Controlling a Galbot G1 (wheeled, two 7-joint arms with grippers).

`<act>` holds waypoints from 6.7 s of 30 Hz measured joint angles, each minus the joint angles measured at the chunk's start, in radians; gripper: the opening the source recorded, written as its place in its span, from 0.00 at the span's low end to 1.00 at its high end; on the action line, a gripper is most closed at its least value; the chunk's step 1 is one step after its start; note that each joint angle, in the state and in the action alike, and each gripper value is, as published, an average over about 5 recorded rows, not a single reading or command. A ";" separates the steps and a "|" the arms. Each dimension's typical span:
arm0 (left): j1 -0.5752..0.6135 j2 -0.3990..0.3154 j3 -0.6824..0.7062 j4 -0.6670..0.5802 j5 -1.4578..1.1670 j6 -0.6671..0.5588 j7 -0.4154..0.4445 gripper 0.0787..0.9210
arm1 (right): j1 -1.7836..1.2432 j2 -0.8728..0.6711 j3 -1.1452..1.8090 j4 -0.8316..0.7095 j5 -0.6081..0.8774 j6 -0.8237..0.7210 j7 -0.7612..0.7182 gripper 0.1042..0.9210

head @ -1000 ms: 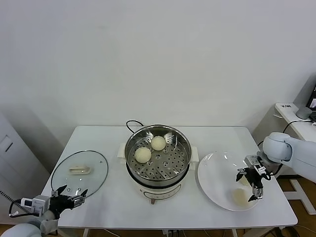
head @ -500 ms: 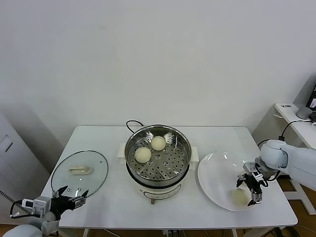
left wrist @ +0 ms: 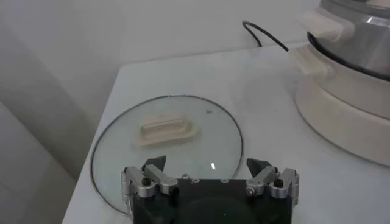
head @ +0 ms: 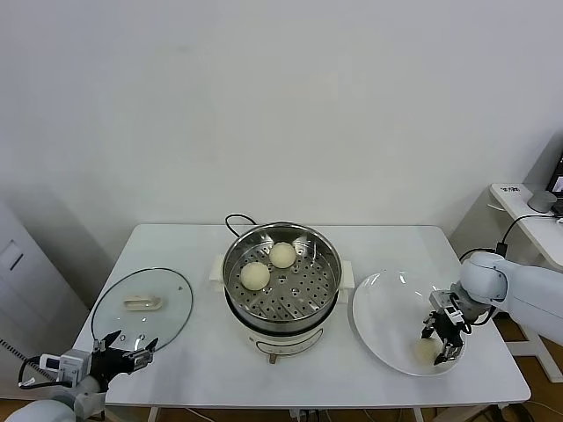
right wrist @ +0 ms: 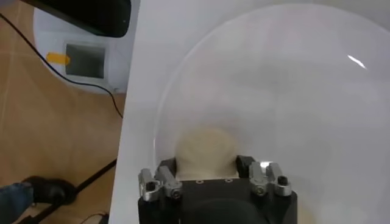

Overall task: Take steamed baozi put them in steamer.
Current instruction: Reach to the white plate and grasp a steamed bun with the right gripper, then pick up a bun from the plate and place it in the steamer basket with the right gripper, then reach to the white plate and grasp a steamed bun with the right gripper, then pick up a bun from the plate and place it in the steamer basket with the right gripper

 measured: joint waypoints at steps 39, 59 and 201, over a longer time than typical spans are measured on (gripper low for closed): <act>-0.010 0.009 0.013 -0.008 0.000 0.007 -0.003 0.88 | 0.445 0.369 0.080 -0.002 0.145 0.356 -0.062 0.49; -0.002 0.008 0.008 -0.007 0.000 0.000 0.001 0.88 | 0.341 0.567 0.094 0.091 -0.068 0.707 -0.072 0.50; -0.008 0.027 -0.003 0.016 -0.001 -0.005 0.000 0.88 | -0.029 0.107 0.213 -0.324 -0.076 0.205 -0.130 0.49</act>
